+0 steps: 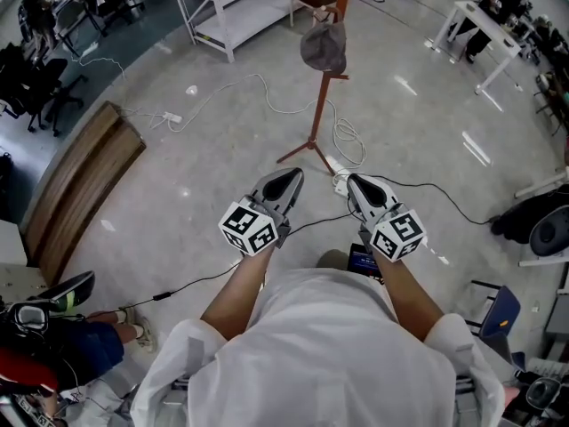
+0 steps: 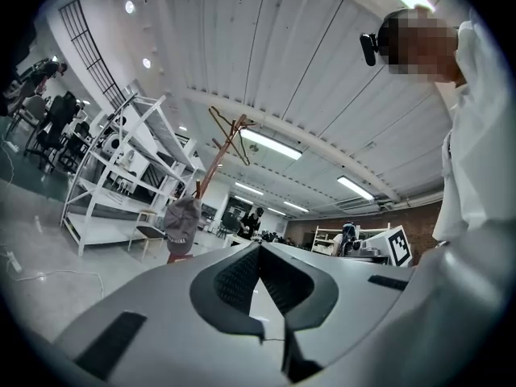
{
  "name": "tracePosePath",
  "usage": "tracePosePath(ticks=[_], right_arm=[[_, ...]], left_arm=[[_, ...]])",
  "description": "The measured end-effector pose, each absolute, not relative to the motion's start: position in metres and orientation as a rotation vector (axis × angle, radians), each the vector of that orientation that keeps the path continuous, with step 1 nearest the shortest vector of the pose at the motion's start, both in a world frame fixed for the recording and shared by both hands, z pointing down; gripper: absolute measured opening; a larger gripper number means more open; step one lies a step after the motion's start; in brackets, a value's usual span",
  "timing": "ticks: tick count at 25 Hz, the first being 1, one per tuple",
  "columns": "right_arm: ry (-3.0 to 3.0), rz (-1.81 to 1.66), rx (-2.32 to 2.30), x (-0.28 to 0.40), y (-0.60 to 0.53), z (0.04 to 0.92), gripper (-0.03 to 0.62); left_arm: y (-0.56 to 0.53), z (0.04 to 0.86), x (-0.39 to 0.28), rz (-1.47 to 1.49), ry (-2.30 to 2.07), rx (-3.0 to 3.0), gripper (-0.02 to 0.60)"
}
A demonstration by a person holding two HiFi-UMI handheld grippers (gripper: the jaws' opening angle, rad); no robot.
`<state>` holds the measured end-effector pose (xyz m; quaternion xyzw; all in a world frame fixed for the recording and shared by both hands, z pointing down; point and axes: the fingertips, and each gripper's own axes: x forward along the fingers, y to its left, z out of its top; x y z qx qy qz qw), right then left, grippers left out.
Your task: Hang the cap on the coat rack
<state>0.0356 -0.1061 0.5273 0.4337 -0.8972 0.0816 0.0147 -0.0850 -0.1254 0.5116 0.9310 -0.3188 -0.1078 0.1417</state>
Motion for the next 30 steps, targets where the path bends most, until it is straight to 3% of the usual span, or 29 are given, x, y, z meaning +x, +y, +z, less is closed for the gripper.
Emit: tracePosePath(ticks=[9, 30], right_arm=[[-2.812, 0.251, 1.287, 0.056, -0.072, 0.53, 0.028], [-2.809, 0.299, 1.378, 0.184, 0.021, 0.544, 0.026]], left_arm=[[-0.089, 0.528, -0.053, -0.238, -0.927, 2.669, 0.015], [0.003, 0.546, 0.071, -0.131, -0.783, 2.669, 0.014]])
